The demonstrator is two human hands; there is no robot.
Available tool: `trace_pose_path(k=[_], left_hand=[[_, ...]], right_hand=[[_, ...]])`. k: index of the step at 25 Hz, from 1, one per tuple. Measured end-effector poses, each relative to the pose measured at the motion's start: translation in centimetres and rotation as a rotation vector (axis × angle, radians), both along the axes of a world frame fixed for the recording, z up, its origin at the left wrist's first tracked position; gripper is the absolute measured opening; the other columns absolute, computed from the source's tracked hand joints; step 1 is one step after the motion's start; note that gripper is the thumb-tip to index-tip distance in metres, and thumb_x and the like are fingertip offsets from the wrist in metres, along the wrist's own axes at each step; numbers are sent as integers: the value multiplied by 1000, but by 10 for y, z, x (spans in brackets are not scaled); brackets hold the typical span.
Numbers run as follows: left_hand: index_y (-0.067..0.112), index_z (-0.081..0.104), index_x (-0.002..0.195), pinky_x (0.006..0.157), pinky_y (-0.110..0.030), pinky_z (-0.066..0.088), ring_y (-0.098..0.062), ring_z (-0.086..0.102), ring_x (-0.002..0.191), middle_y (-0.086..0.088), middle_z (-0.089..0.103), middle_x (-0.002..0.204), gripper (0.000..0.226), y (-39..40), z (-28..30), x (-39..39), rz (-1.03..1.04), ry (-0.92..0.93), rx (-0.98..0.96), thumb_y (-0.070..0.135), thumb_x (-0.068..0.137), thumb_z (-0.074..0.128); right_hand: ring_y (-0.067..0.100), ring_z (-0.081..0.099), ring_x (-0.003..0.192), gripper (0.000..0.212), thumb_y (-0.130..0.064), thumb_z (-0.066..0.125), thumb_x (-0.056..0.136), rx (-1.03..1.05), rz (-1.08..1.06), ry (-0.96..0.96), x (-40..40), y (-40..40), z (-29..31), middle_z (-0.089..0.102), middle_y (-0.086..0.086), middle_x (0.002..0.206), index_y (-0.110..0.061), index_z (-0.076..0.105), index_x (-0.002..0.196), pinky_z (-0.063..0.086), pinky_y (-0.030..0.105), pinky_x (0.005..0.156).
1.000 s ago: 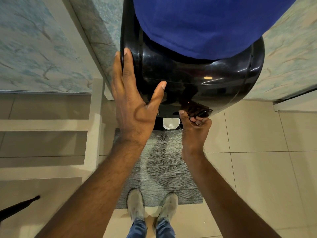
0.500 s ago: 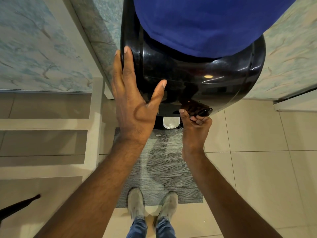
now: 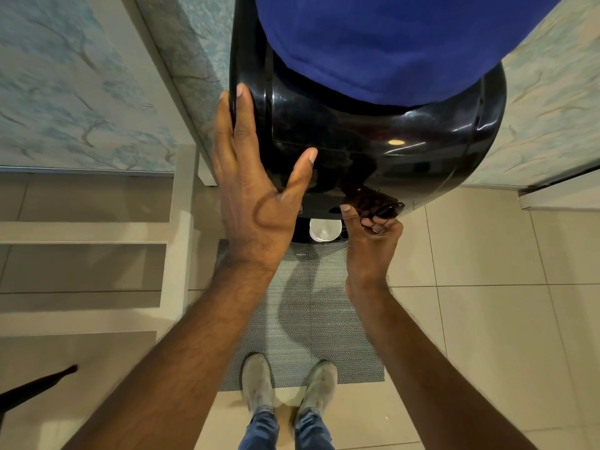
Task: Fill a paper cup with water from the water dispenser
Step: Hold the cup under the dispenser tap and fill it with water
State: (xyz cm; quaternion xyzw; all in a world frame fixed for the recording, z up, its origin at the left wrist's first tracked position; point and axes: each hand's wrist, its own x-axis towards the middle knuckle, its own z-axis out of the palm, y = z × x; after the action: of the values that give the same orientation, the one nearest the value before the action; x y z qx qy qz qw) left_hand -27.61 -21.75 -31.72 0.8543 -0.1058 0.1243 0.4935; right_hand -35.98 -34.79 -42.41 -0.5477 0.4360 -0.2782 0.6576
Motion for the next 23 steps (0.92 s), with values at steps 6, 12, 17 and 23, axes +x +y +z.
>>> trace_pose_path(k=[6, 12, 17, 23], left_hand=[[10, 23, 163, 115, 1, 5, -25, 20, 158, -15, 19, 170, 91, 0, 0, 0, 3, 3, -4, 51, 95, 68], [12, 21, 163, 120, -5, 3, -25, 17, 159, -14, 18, 171, 91, 1, 1, -1, -1, 15, 4, 54, 95, 65], [16, 21, 164, 114, 2, 1, -22, 18, 158, -11, 18, 171, 91, 0, -3, 1, 14, 32, -10, 55, 94, 66], [22, 18, 164, 109, 2, 6, -11, 15, 155, -6, 14, 172, 92, -1, -9, 2, 13, 42, -31, 54, 94, 68]], right_hand=[[-8, 58, 69, 47, -21, 87, 80, 13, 35, -8, -7, 2, -4, 53, 1, 97, -23, 45, 101, 50, 9, 72], [10, 58, 94, 62, -41, 90, 73, -146, 258, 217, -41, 11, -49, 52, -6, 108, -31, 46, 115, 50, 17, 76], [24, 48, 127, 99, -36, 93, 68, -290, 387, 484, -19, 0, -91, 43, 4, 138, -11, 38, 145, 46, 40, 109], [19, 57, 118, 86, -31, 94, 67, -338, 480, 435, 12, -7, -111, 53, 5, 134, -19, 45, 138, 53, 31, 97]])
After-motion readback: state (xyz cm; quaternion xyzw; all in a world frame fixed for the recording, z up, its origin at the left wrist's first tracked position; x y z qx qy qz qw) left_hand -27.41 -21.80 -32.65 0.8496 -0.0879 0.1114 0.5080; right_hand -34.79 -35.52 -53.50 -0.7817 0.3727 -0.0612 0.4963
